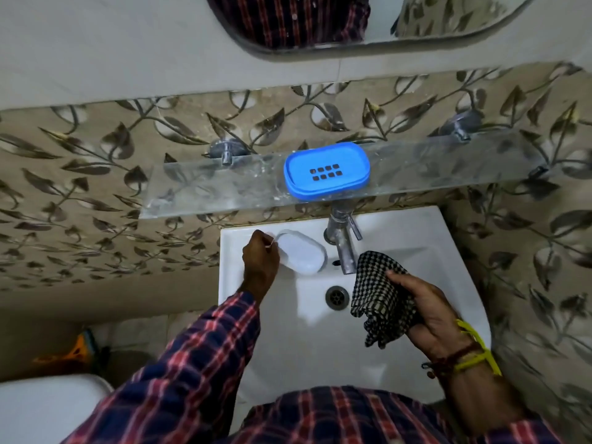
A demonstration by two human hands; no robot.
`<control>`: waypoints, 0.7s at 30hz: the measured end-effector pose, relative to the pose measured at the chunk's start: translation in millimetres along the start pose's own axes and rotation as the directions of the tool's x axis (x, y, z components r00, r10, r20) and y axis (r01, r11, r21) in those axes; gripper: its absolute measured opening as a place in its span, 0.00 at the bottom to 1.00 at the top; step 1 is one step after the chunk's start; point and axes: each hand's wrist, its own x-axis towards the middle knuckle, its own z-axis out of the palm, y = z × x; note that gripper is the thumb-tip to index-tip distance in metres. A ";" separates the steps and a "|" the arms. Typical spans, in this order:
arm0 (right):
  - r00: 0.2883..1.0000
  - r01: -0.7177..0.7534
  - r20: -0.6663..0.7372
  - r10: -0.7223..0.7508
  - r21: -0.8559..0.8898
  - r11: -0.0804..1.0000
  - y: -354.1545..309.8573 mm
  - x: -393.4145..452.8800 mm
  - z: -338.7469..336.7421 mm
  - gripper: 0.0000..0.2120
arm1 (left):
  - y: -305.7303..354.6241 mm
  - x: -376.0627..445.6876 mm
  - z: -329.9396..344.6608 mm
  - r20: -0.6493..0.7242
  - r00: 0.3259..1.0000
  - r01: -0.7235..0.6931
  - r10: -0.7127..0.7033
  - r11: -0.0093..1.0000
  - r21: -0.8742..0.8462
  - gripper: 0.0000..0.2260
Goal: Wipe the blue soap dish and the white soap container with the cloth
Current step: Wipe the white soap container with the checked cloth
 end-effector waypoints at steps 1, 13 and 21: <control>1.000 0.010 -0.011 -0.010 0.009 1.000 0.3 0.8 -1.3 0.16 | -2.5 -12.3 -0.8 -0.003 0.995 -0.100 0.100 0.995 0.008 0.03; 0.922 0.370 -0.018 -0.388 -0.258 0.893 12.0 -0.4 -0.3 0.10 | 11.0 -92.1 -29.4 -0.243 0.945 -0.249 0.219 0.963 -0.101 0.16; 0.718 0.663 0.384 -0.581 -0.633 0.400 3.8 -13.3 19.7 0.09 | 60.7 -133.3 -18.6 0.238 0.937 -0.128 0.255 0.886 -0.446 0.19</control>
